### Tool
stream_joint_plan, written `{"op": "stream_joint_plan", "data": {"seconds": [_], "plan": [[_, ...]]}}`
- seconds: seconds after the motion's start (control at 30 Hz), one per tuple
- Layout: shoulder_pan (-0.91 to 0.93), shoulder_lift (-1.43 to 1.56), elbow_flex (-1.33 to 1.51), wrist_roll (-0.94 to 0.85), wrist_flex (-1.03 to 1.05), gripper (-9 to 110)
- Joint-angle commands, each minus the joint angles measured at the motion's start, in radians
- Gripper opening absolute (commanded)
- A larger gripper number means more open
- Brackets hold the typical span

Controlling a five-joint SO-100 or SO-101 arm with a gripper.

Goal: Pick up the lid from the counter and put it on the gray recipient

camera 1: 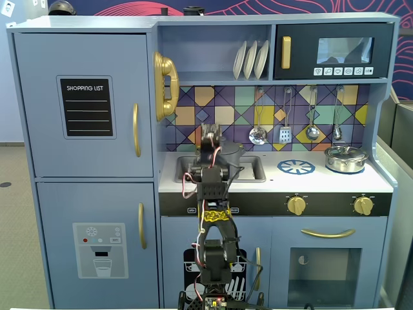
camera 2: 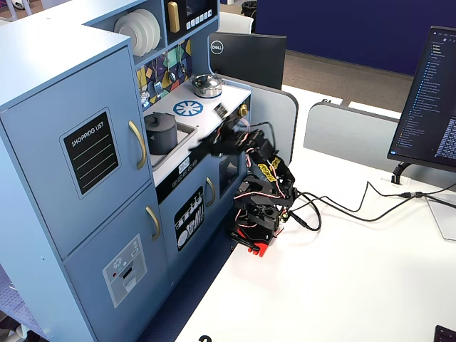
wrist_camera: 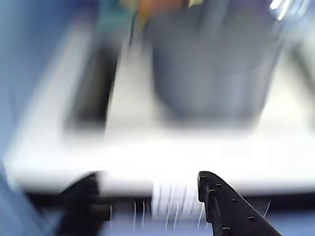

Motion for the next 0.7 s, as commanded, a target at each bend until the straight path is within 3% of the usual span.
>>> {"op": "stream_joint_plan", "data": {"seconds": [0.0,0.33,0.67], "plan": [[0.028,0.04,0.176,-0.011,0.006,0],[0.038,0.19,0.785,0.117,-0.152,0],[0.015,0.318,0.95,0.166,0.225,0]]}}
